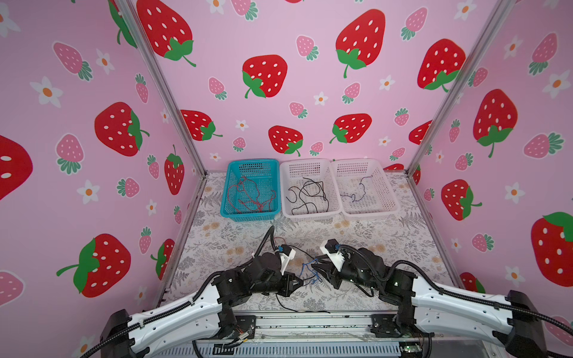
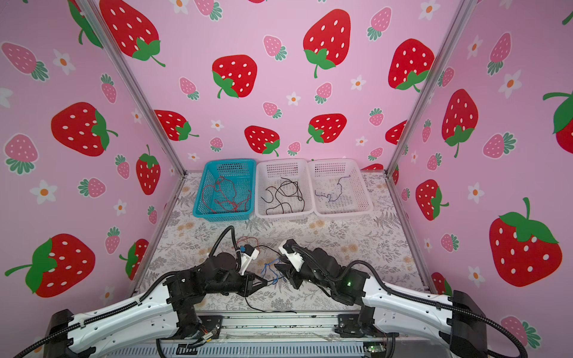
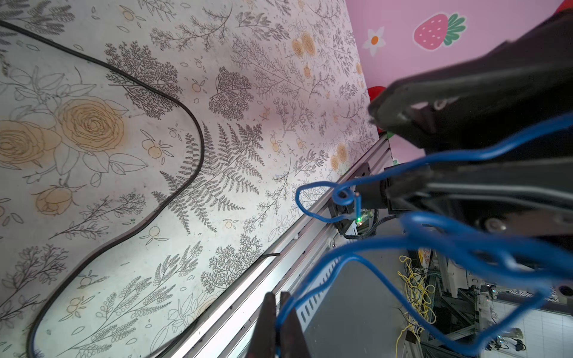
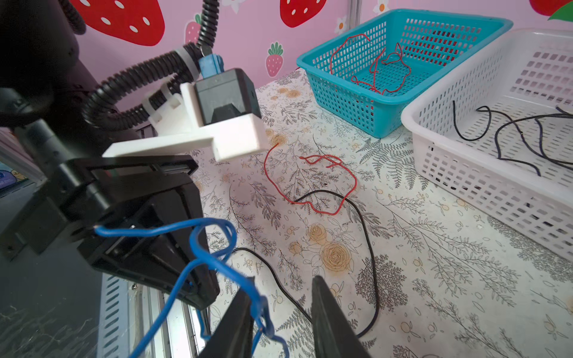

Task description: Untangle the cables

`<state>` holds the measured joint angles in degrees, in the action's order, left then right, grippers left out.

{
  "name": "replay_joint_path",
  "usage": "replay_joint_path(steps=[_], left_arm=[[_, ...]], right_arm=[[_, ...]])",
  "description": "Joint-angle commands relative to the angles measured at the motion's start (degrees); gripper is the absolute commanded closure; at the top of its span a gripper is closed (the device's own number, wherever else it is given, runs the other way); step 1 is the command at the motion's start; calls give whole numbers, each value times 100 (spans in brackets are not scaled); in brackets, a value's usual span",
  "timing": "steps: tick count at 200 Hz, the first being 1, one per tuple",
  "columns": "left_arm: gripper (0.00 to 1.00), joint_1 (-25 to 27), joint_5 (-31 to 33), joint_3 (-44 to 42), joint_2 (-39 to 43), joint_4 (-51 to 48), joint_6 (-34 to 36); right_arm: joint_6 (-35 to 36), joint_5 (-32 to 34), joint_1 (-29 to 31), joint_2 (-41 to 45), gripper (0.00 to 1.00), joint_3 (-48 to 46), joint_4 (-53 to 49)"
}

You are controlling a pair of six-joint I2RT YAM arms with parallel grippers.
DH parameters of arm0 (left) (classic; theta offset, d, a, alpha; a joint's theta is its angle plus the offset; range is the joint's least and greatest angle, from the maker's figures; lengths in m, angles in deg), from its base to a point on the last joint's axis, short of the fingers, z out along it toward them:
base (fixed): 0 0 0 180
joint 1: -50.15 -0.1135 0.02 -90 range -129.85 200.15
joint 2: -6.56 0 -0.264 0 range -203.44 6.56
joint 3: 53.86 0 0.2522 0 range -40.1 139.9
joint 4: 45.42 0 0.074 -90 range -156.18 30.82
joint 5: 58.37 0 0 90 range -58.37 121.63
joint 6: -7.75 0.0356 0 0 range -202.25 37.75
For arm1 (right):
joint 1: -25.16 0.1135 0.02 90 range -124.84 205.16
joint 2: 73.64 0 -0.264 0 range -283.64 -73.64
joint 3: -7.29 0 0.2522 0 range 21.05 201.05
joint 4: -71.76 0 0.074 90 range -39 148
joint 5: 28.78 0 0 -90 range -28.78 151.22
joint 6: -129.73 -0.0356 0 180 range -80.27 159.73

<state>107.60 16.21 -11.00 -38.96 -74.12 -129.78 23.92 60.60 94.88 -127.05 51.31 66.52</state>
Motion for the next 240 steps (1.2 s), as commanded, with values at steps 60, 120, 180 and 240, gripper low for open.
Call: replay_joint_path(steps=[60,120,180,240], left_arm=[[100,-22,-218,100,-78,-27,139],[100,-23,-380,65,-513,182,139],[100,-76,-130,-25,-252,-83,140],[100,-795,-306,-309,605,-578,51]], right_arm=[[325,-306,-54,280,100,132,587],[129,-1137,-45,-218,100,376,803],[-65,53,-28,448,100,275,644],[-1151,1797,-375,1742,100,15,-1073]])
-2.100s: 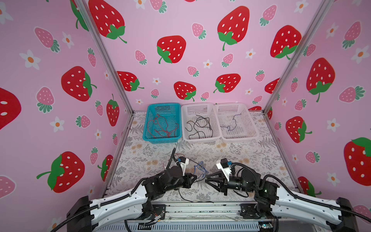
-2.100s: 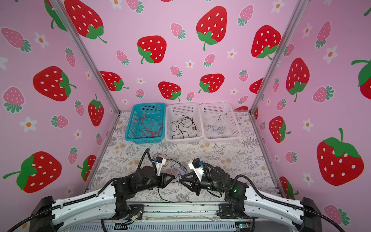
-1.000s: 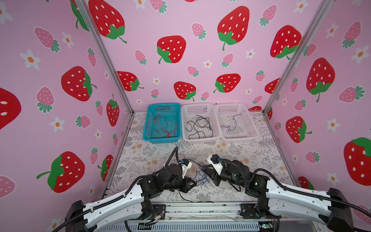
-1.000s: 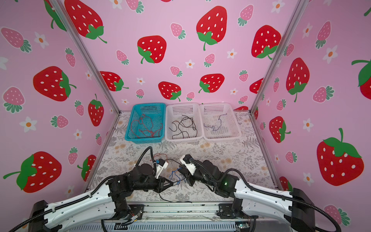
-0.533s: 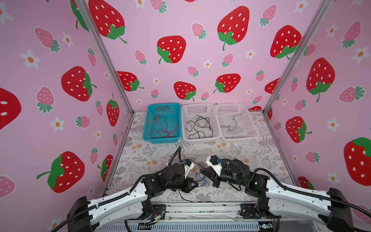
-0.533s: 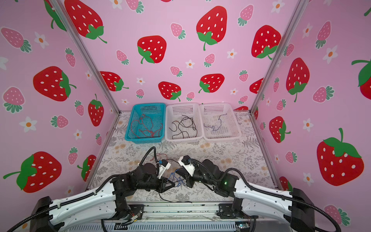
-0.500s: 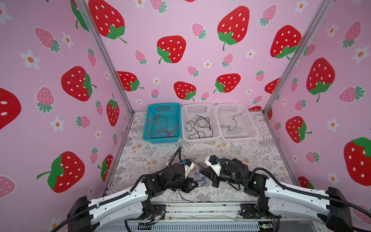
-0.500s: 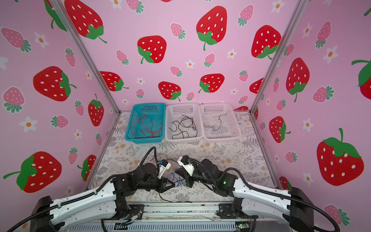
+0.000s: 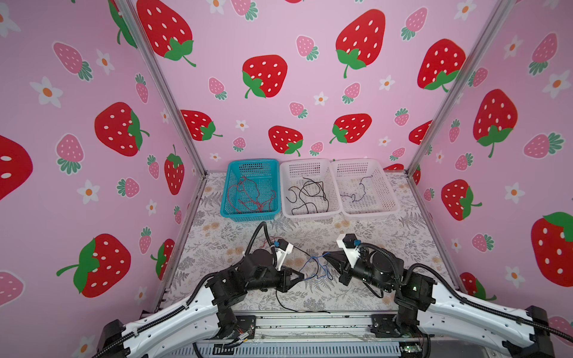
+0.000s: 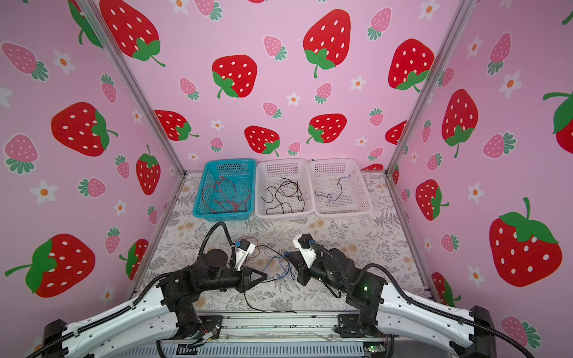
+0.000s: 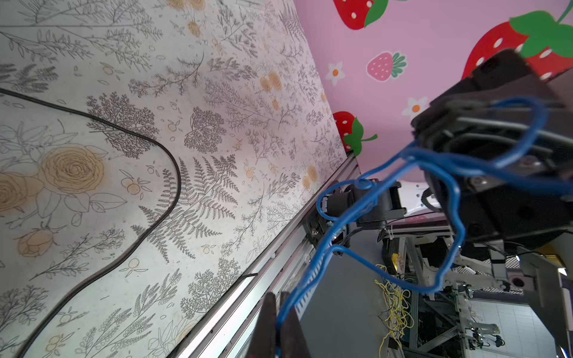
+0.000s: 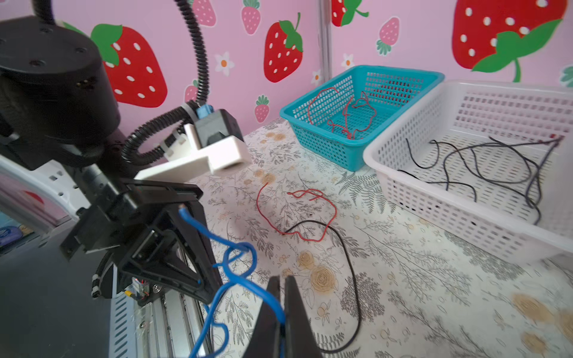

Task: Untangle the cables
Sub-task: 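Carry the blue cable to the farthest white basket with right while left withdraws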

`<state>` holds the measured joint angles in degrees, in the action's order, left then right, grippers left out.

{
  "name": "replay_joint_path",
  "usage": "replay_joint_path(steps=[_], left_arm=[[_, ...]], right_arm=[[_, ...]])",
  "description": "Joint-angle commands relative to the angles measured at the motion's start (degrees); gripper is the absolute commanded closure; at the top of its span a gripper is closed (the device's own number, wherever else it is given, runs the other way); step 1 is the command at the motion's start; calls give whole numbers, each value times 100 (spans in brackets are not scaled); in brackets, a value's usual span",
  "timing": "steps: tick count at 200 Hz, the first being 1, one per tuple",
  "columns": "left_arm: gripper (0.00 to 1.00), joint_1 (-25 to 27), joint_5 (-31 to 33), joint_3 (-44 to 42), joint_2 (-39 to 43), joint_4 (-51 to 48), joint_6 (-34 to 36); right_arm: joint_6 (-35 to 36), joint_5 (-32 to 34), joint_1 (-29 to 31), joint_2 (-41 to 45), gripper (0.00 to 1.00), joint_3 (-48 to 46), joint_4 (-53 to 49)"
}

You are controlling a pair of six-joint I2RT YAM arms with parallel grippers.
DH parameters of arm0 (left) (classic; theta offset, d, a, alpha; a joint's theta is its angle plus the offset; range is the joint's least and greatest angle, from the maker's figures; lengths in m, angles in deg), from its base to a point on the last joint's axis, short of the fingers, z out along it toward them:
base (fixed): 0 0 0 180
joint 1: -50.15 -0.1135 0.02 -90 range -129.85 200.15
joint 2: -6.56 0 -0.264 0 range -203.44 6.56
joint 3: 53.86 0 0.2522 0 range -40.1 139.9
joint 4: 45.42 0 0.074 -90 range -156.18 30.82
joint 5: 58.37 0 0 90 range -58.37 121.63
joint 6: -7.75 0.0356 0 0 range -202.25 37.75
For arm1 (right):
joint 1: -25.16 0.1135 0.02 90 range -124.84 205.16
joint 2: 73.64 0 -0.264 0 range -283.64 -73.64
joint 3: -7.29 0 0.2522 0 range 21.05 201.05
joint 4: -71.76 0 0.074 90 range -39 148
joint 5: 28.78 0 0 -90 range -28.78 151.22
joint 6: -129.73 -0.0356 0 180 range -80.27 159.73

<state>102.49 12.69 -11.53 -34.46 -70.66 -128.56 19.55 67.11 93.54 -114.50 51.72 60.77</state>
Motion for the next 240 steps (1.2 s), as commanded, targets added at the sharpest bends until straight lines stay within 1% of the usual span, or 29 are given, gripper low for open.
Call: replay_joint_path(steps=[1,34,52,70,85,104,108,111,116,131,139,154,179,194,206,213,224,240], left_arm=[[100,-298,43,-256,164,-933,-72],[100,-619,-144,-202,317,-1213,35],[100,-781,-264,-119,386,-1417,156],[100,-905,-253,-65,482,-1550,170],[100,-977,-237,-87,547,-1469,98],[100,-997,-391,-41,511,-1068,56],[96,-997,-371,17,496,-1047,66],[87,-997,-355,68,486,-1045,82],[81,-997,-347,172,437,-1047,141],[68,-997,-313,618,289,-1225,426],[60,-1002,-227,927,193,-1481,649],[50,-1023,10,1546,32,-2077,1112],[37,-1123,722,2517,-65,-3106,1834],[26,-1181,1462,2882,34,-3551,2167],[17,-1215,1957,2971,205,-3716,2441],[13,-1225,2250,2951,340,-3758,2544],[8,-1234,2637,2880,535,-3774,2703],[2,-1232,3179,2609,884,-3632,2871]], right_arm=[[-736,1166,-253,503,100,-26,-524],[-1320,1614,-468,1157,100,-139,-1363],[-1388,1684,-526,1396,100,-129,-1654],[-1465,1724,-536,1554,100,-94,-1834],[-1482,1819,-545,1705,100,-4,-1940],[-1387,1819,-554,1723,100,199,-1911],[-1358,1826,-554,1673,100,270,-1912],[-1336,1828,-552,1630,100,321,-1918],[-1295,1863,-554,1545,100,408,-1928],[-1180,2009,-554,1271,100,643,-1953],[-1117,2122,-558,1138,100,799,-1987],[-1005,2459,-570,914,100,1123,-2080],[-731,3440,-645,537,100,1719,-2298],[-605,4093,-803,216,100,2136,-2449],[-532,4380,-1063,-50,100,2414,-2518],[-502,4392,-1288,-195,100,2546,-2528],[-426,4202,-1698,-435,100,2701,-2453],[-428,3437,-2443,-806,100,2917,-2378]])
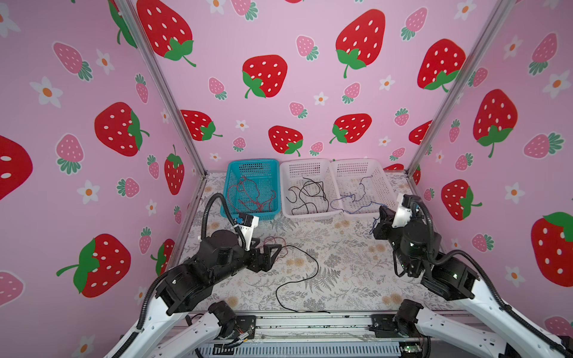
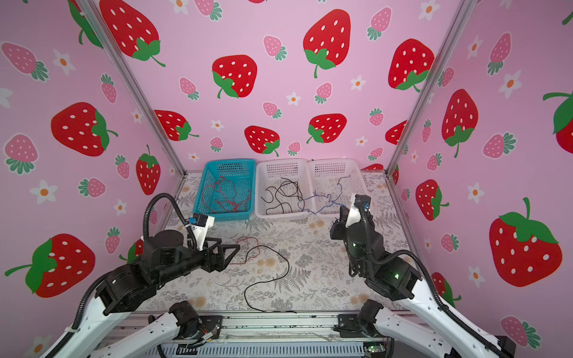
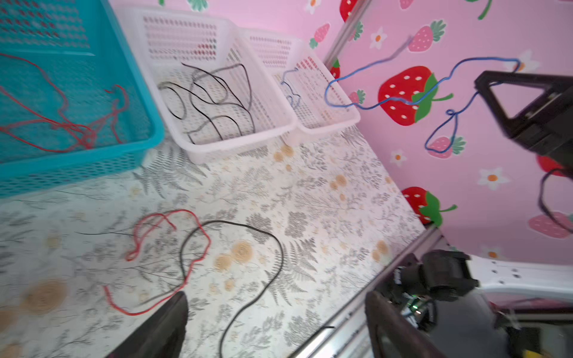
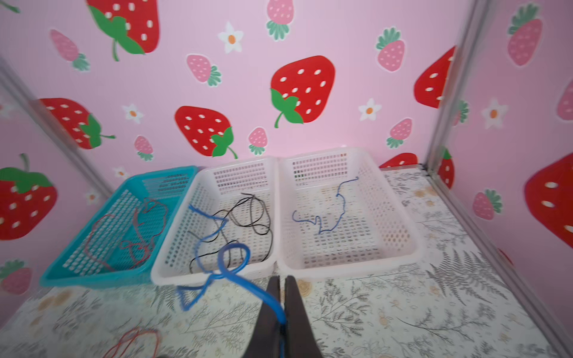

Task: Untangle the cables
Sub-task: 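Carry the blue cable to the farthest white basket with right while left withdraws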

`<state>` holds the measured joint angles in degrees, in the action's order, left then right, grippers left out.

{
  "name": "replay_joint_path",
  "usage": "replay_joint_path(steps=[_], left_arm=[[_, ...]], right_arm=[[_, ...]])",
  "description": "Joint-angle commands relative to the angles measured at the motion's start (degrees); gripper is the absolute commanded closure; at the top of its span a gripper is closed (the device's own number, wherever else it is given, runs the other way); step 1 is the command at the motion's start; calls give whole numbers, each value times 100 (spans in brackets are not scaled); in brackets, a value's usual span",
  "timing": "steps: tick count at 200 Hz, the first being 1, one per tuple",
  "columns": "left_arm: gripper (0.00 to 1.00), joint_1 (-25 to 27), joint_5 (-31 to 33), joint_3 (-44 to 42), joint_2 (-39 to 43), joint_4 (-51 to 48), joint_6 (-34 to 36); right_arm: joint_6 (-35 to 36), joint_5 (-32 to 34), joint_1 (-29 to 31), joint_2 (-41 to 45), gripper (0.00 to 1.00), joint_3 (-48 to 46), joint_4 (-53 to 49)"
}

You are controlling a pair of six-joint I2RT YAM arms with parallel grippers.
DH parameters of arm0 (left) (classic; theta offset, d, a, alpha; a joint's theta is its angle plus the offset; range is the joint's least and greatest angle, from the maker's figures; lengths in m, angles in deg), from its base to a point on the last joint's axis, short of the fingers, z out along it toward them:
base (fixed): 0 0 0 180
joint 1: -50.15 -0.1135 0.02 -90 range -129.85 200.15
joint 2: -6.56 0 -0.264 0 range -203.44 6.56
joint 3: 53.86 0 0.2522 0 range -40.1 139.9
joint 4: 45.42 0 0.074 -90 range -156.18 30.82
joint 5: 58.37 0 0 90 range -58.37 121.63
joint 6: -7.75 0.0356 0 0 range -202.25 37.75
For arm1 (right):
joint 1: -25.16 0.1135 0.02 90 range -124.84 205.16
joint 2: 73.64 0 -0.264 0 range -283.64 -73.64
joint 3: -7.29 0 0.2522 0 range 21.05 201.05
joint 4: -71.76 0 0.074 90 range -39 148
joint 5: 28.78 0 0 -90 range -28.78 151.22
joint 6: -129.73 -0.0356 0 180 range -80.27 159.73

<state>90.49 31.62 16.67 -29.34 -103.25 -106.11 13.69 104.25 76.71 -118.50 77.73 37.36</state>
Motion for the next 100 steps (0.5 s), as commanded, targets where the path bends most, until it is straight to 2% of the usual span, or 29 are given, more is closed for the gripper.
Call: replay_joint_path(steps=[1,21,66,100], left_arm=[[1,-33,1316,-237,395,-356,636],[1,-34,1777,-801,902,60,760],[1,-41,2593,-1892,1565,822,800],[1,-42,2800,-2084,1636,830,761]], right_arm=[[155,-321,-817,-430,100,329,-32],[-7,-1400,-1796,-929,100,542,128],[-611,-2832,-3398,-2130,100,876,678],[-1084,-2994,-3901,-3148,100,892,1360]])
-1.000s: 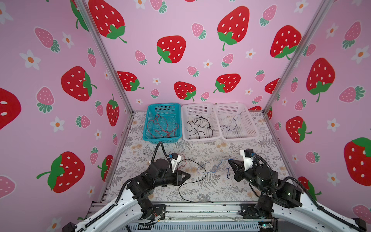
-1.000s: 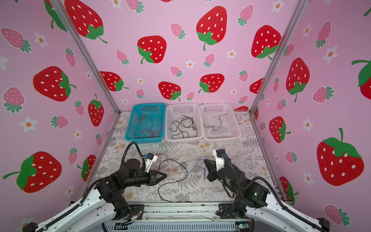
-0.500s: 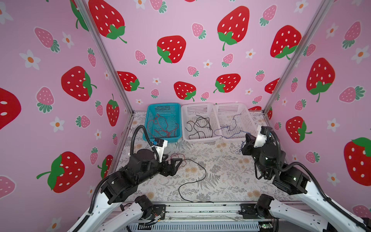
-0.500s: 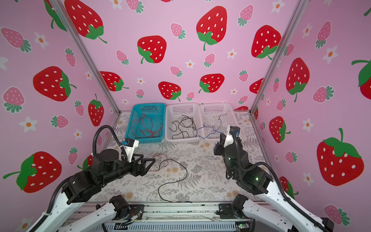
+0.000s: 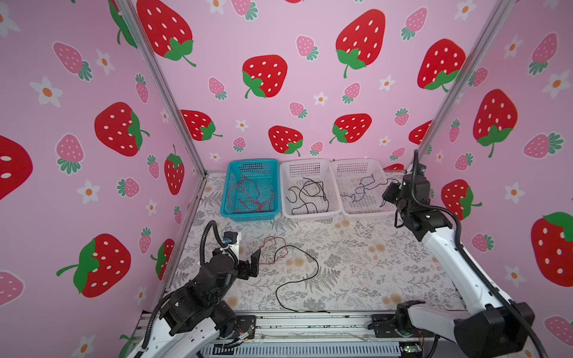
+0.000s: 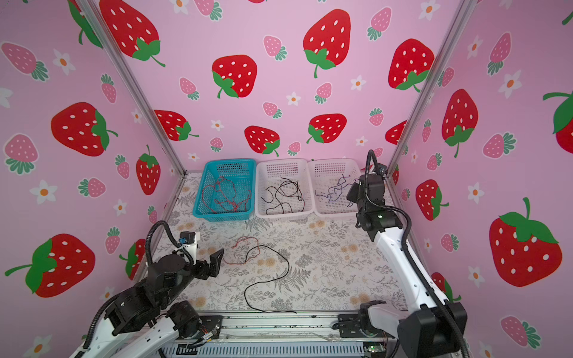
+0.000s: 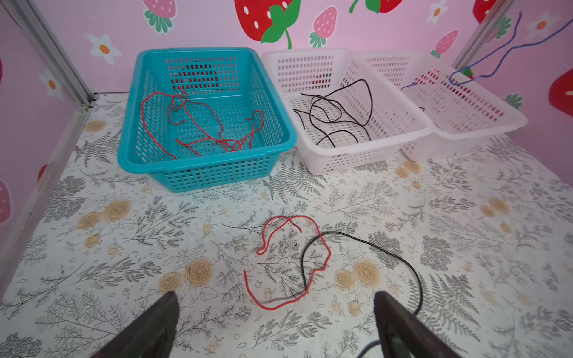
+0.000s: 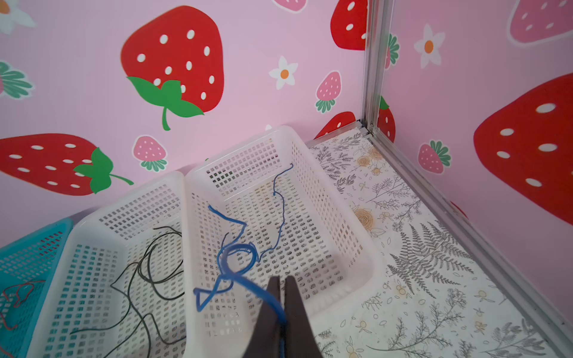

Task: Untangle the cables
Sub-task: 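Carry the blue cable to the farthest white basket with right while left withdraws, then open the right gripper to drop the blue cable into the basket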

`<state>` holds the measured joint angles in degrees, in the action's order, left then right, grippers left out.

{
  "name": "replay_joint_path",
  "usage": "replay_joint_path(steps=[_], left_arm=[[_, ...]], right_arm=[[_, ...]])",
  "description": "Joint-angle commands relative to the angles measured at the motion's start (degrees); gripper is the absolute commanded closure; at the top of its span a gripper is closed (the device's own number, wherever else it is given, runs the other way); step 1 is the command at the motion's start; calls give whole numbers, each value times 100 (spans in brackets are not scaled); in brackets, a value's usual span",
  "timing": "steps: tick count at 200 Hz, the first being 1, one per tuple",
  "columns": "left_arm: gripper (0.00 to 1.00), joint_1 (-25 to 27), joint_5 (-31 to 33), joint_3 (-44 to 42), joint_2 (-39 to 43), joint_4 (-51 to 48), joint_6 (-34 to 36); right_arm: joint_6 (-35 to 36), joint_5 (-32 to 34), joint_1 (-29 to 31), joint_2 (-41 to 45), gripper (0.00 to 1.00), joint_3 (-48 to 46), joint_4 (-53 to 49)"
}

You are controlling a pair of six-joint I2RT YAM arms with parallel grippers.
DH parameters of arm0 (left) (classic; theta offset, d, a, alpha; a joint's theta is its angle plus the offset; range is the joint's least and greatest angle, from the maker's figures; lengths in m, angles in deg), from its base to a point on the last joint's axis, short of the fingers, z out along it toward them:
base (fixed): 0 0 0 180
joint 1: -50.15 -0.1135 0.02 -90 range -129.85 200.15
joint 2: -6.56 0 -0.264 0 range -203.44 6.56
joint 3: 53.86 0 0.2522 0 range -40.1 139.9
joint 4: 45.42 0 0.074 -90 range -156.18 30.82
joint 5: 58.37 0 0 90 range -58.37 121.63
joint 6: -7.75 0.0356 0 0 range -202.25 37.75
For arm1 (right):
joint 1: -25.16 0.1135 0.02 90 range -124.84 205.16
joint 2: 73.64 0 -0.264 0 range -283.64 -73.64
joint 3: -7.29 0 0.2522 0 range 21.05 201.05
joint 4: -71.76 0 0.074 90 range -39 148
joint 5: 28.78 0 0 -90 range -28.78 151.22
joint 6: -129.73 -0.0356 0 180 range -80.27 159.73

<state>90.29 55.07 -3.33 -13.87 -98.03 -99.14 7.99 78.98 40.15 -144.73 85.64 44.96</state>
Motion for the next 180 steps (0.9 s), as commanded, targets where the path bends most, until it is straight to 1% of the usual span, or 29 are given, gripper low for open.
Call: replay_joint_path(steps=[1,30,56,72,91,101,115,123,139,148,150,153,158,180], left_arm=[[1,-23,449,-88,85,312,76],[1,-24,500,-117,-13,295,168],[1,-32,539,-153,-6,346,272],[1,-36,570,-195,94,386,304],[1,-37,598,-249,255,449,345],[1,-39,624,-276,330,480,355],[1,-46,668,-294,386,489,354],[1,-50,677,-295,395,478,343],[1,-56,656,-294,380,482,351],[1,-57,624,-294,367,478,327],[1,-58,621,-298,362,476,322],[1,-59,606,-294,358,479,318],[1,-58,586,-294,355,476,296],[1,-81,443,-255,260,446,215]], right_arm=[[-524,-458,-256,-553,100,95,622],[-757,-460,-404,-1162,100,120,1272],[-755,-491,-421,-1716,100,444,1284],[-762,-630,-428,-1979,99,587,1258],[-803,-717,-432,-2078,89,542,1343],[-815,-718,-428,-2047,79,475,1419],[-841,-824,-431,-1976,63,344,1560],[-844,-914,-428,-1945,57,309,1578],[-857,-1043,-427,-1855,49,323,1427],[-904,-1131,-429,-1728,49,262,1414],[-914,-1151,-425,-1683,49,228,1417],[-938,-1170,-414,-1619,45,178,1438],[-967,-1190,-394,-1509,43,71,1496],[-895,-1368,-173,-983,36,-332,1715]])
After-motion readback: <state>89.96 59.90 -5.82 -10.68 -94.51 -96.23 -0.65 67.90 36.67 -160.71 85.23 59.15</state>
